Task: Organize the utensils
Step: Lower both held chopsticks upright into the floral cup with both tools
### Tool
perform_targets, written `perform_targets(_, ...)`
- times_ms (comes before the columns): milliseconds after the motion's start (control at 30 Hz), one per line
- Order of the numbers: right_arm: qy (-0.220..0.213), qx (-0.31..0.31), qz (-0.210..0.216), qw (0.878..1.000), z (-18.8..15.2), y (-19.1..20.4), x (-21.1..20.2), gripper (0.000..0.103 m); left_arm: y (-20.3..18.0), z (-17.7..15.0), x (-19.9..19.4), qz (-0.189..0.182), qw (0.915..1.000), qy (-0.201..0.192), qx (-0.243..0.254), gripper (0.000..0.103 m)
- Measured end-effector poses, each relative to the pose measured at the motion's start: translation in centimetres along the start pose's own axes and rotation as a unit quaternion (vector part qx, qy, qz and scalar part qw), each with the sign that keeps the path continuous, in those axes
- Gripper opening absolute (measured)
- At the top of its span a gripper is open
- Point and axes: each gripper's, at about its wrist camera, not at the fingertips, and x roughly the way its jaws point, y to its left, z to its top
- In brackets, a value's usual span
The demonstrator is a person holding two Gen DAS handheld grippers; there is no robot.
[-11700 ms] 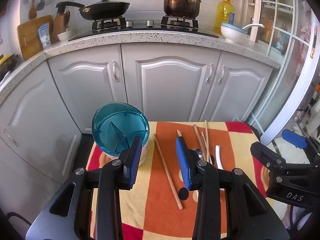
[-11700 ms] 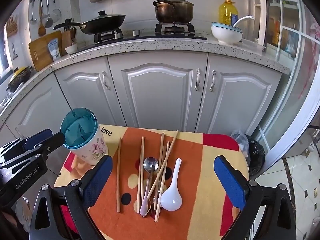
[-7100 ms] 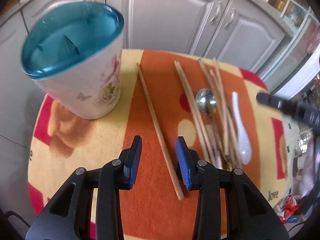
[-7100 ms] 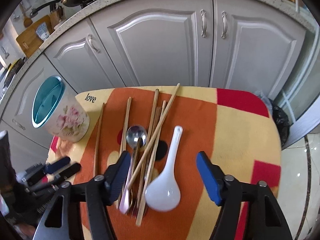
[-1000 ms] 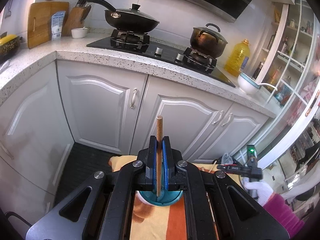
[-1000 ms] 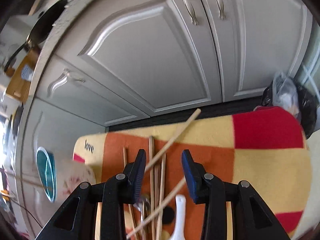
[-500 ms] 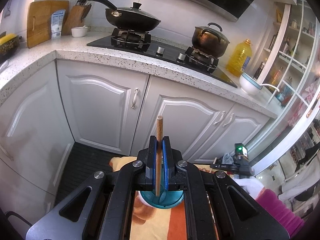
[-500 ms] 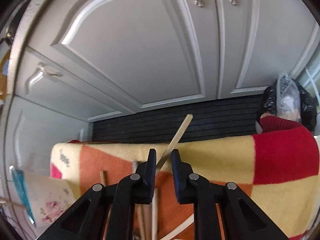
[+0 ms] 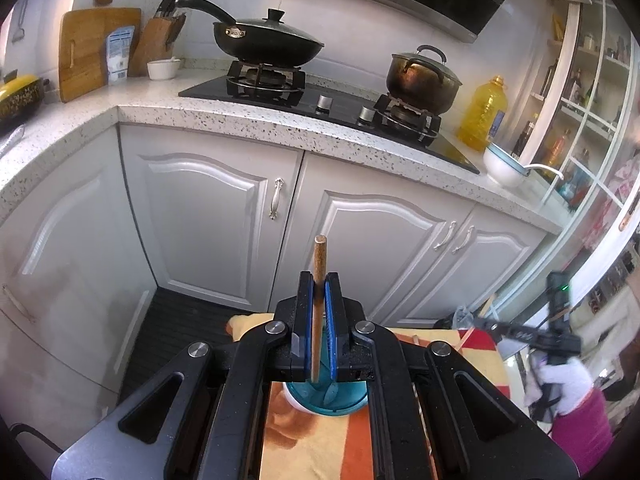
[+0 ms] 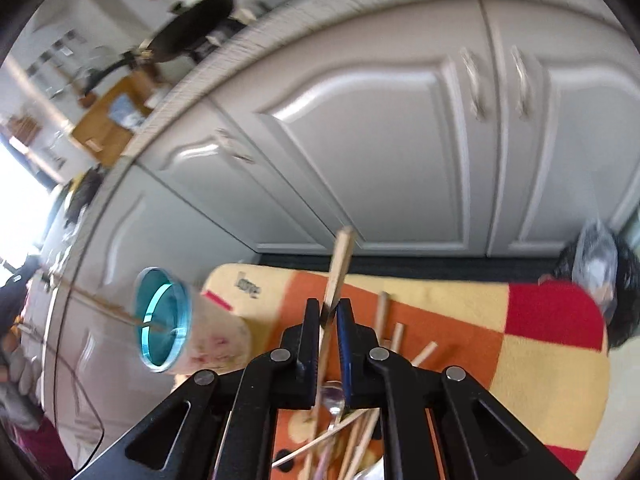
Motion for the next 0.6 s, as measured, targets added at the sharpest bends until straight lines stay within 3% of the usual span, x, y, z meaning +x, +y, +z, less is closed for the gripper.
perform_targets(200,-0.037,-0.056,0.034,0.997,1.3,5.2,-4.0,0.007,0.3,-0.6,0.8,0.008,0.9999,0.009,-0.004,0.004)
perform_targets(600,-0.074,-0.161,0.086,0.98,4.9,14.8,-7.5,0.006,0.6,-1.2,2.3,0.015,0.9996,0.022,-0.008,0.004)
